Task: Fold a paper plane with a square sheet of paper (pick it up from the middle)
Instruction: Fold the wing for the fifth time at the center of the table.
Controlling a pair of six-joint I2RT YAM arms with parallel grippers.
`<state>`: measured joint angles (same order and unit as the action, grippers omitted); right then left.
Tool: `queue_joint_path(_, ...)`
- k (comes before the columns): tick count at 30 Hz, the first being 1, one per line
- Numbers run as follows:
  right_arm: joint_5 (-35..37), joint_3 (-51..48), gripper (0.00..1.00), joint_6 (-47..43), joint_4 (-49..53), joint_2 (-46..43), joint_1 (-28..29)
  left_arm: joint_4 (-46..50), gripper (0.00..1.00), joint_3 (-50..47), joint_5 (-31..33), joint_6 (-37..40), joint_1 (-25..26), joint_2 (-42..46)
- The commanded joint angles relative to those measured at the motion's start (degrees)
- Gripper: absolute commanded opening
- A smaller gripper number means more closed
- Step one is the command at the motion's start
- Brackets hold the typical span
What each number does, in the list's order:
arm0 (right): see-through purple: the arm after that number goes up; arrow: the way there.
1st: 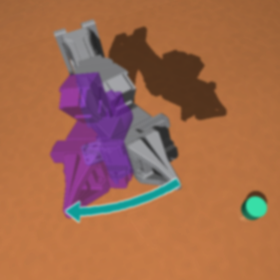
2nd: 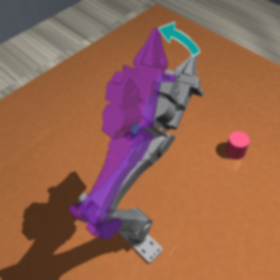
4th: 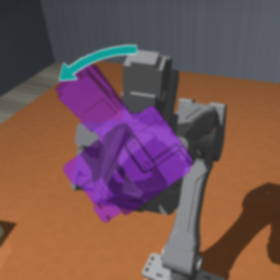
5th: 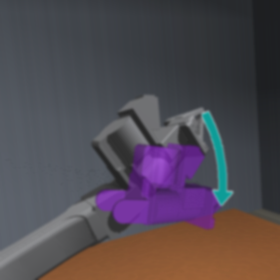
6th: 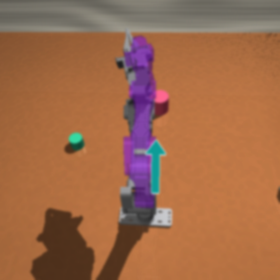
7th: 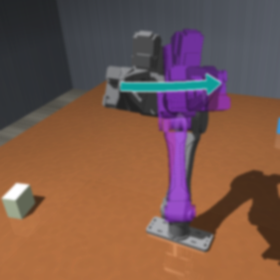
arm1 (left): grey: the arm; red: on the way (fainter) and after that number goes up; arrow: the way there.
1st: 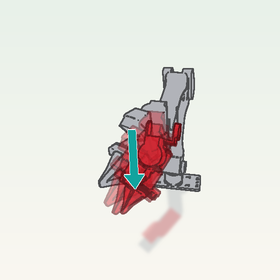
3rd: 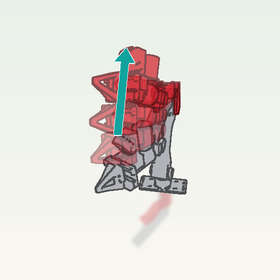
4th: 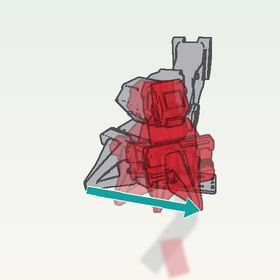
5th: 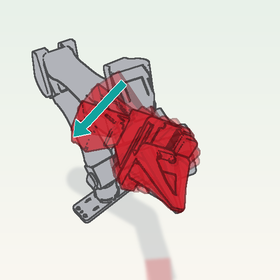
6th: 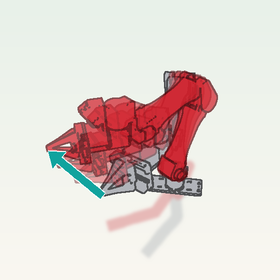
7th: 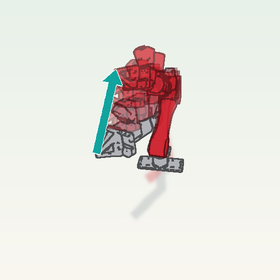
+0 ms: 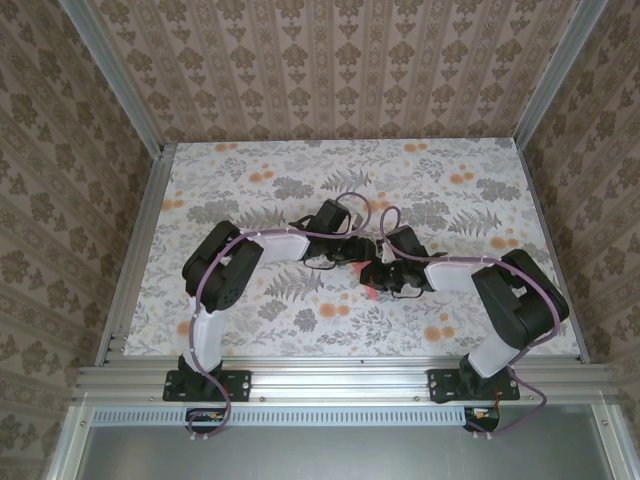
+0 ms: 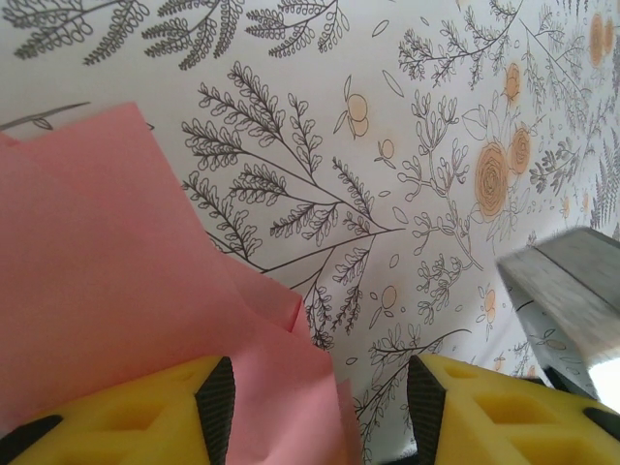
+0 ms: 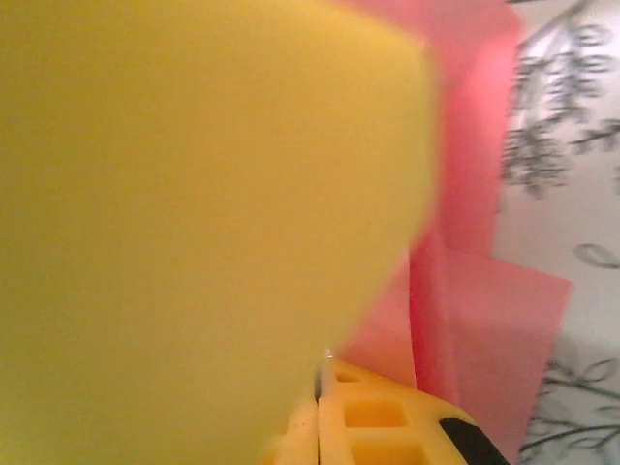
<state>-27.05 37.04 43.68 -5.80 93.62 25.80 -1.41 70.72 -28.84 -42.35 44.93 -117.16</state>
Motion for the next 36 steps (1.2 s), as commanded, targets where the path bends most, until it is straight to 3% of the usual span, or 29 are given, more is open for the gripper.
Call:
queue_joint_path(1,1.63,-1.33,0.07,-1.44,2.09,1.52,-1.05,4.0,0.53,0.43,-0.33,1.22,-0.29,-2.1)
queue_joint_path(11,-0.13,-7.93,0.0,-0.42,-0.7,4.91,-3.13,3.41,0.53,1.53,-1.76,3.79,-1.55,-1.71)
queue_joint_path(24,-0.07,-6.17,0.0,-3.83,6.04,4.56,-3.34,-0.99,0.55,3.15,-7.59,7.33,-6.71,-3.85)
queue_joint_path(36,-0.02,-5.71,0.0,-5.05,6.9,4.85,-3.41,-0.83,0.56,7.96,-7.63,9.37,-11.55,-8.19)
